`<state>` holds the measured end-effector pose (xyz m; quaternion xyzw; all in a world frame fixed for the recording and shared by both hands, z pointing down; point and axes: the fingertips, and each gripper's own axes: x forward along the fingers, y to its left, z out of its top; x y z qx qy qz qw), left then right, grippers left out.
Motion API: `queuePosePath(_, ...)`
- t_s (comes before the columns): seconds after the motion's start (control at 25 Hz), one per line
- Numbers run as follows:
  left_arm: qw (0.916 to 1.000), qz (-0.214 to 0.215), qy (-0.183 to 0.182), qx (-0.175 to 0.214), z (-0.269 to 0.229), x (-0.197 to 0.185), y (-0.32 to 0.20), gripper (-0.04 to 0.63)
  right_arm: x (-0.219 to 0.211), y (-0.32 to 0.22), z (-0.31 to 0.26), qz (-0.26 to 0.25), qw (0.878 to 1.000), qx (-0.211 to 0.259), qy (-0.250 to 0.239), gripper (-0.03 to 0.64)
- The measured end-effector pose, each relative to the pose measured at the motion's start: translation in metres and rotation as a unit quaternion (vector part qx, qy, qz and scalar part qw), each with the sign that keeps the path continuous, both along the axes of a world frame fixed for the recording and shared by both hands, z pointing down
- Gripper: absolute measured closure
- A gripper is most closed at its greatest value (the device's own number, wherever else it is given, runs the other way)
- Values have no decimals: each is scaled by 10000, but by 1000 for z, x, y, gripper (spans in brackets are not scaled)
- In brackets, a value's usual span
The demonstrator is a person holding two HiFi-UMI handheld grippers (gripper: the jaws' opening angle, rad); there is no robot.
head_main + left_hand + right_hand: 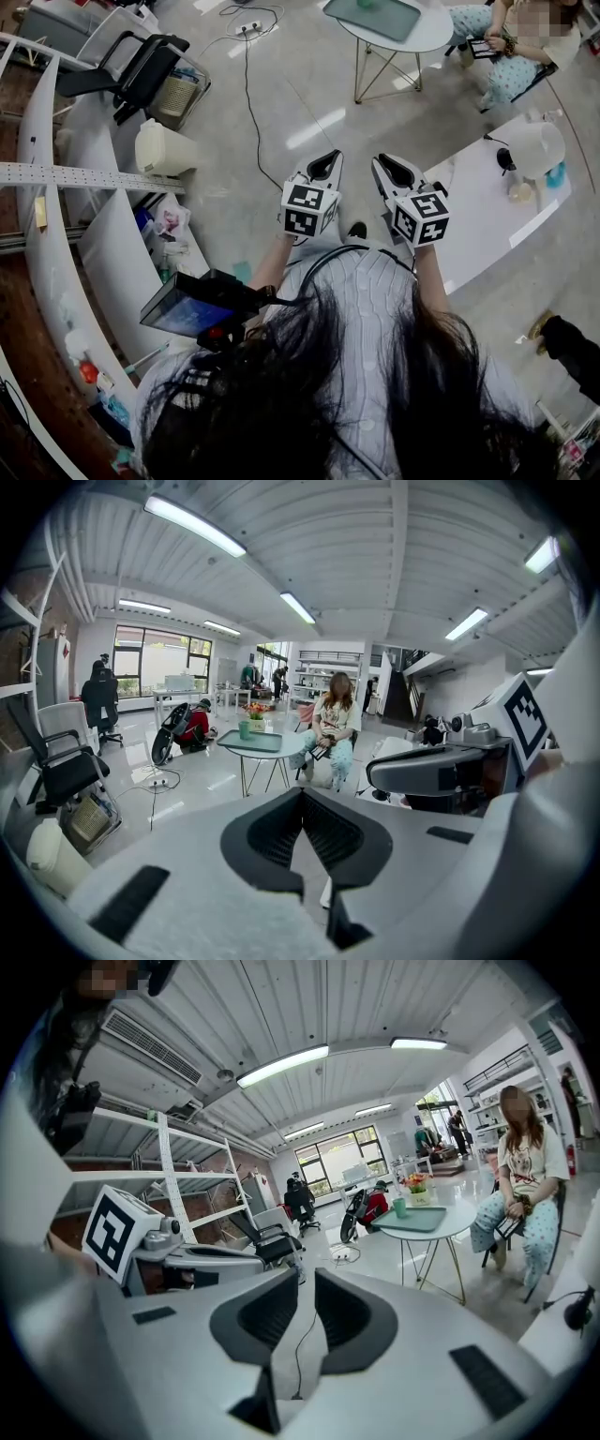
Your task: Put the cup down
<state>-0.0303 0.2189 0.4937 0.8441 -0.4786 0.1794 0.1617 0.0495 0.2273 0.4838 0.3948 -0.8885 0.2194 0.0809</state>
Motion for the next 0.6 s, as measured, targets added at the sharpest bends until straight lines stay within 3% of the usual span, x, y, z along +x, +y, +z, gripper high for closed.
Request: queuePosePath(0.6, 10000, -46, 20, 2, -1, -3, -14, 579, -8, -15, -4, -126, 9999, 70, 27, 545)
